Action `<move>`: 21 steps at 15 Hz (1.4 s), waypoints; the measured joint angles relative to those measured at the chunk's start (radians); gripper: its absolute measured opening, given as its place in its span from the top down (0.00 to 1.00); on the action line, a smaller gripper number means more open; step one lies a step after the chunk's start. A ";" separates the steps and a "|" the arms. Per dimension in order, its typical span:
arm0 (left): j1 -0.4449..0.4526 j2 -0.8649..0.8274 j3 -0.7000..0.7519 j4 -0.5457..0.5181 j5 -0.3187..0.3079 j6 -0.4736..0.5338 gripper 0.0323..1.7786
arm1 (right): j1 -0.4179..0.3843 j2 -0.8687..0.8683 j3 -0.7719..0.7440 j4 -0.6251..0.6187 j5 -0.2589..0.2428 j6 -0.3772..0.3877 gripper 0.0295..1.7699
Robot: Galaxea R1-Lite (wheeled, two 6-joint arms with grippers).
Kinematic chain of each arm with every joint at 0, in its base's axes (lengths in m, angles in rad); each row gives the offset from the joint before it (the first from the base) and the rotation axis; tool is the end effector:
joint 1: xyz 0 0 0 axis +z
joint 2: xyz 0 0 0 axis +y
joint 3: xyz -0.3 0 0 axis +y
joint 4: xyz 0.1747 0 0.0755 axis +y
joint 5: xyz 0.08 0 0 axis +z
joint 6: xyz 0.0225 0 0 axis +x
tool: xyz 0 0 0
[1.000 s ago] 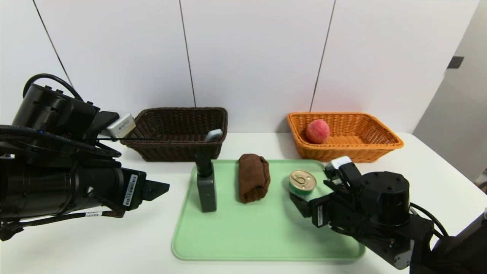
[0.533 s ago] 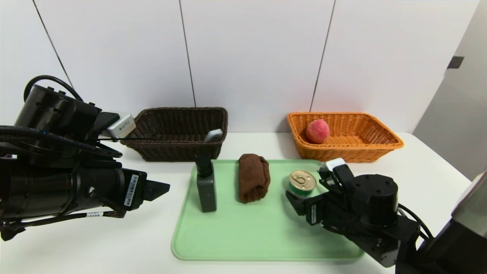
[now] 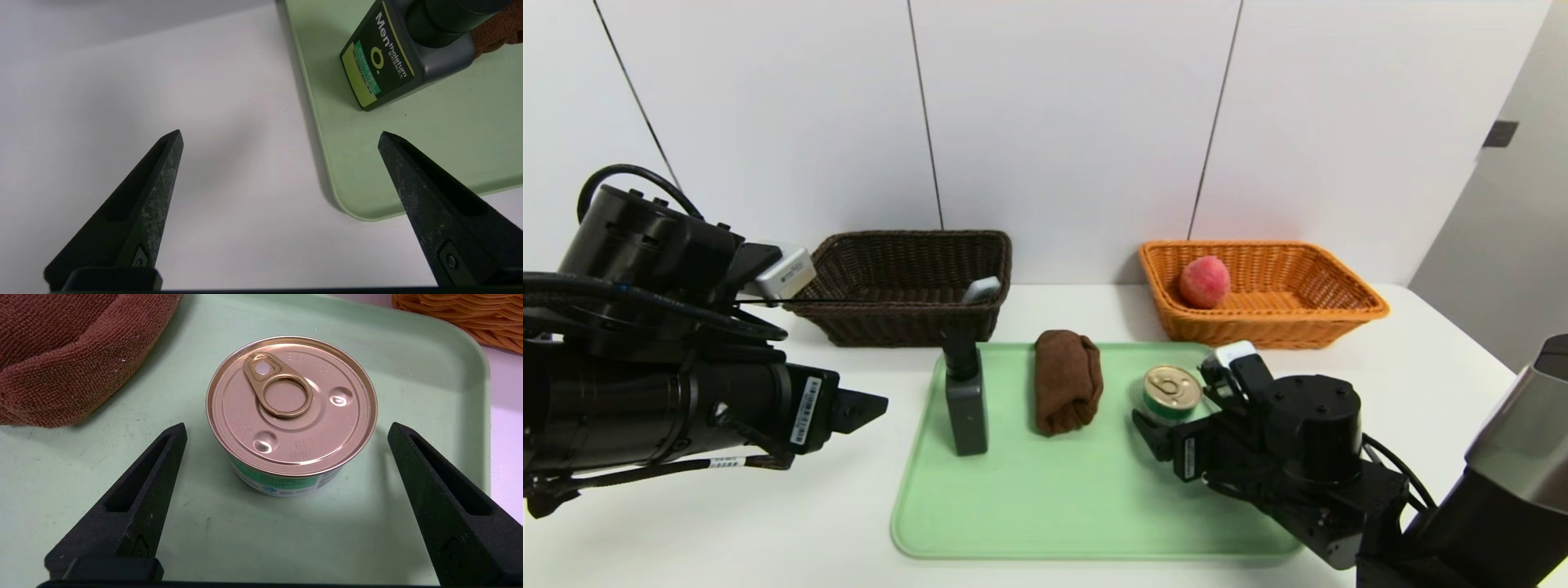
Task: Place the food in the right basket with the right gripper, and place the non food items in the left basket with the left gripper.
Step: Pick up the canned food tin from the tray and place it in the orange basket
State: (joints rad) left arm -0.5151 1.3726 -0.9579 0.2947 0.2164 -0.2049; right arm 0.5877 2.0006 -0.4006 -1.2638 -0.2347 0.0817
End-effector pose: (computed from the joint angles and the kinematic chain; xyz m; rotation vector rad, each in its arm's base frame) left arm 0.1839 -0.0986 0.2264 0.0587 0.6888 -0.2160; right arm 0.2455 0.1573 0.0623 -0.0549 0.3236 0.3365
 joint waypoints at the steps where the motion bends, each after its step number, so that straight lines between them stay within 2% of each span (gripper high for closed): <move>1: 0.000 0.000 0.000 0.000 0.000 0.001 0.05 | 0.000 0.004 -0.004 -0.002 0.000 0.009 0.04; 5: 0.000 0.002 0.001 0.000 0.000 0.001 0.05 | 0.000 0.024 -0.027 -0.002 -0.013 0.039 0.04; 17: 0.000 0.008 0.001 0.000 -0.002 0.000 0.05 | -0.025 0.056 -0.071 -0.002 -0.016 0.039 0.04; 18: 0.000 0.009 0.001 0.000 -0.001 0.001 0.05 | -0.028 0.058 -0.073 -0.002 -0.015 0.039 0.09; 21: 0.000 0.012 -0.002 0.000 -0.002 0.002 0.05 | -0.031 0.064 -0.076 -0.002 -0.013 0.039 0.36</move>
State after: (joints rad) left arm -0.5155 1.3845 -0.9598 0.2943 0.2145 -0.2030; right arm 0.5570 2.0647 -0.4766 -1.2657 -0.2481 0.1206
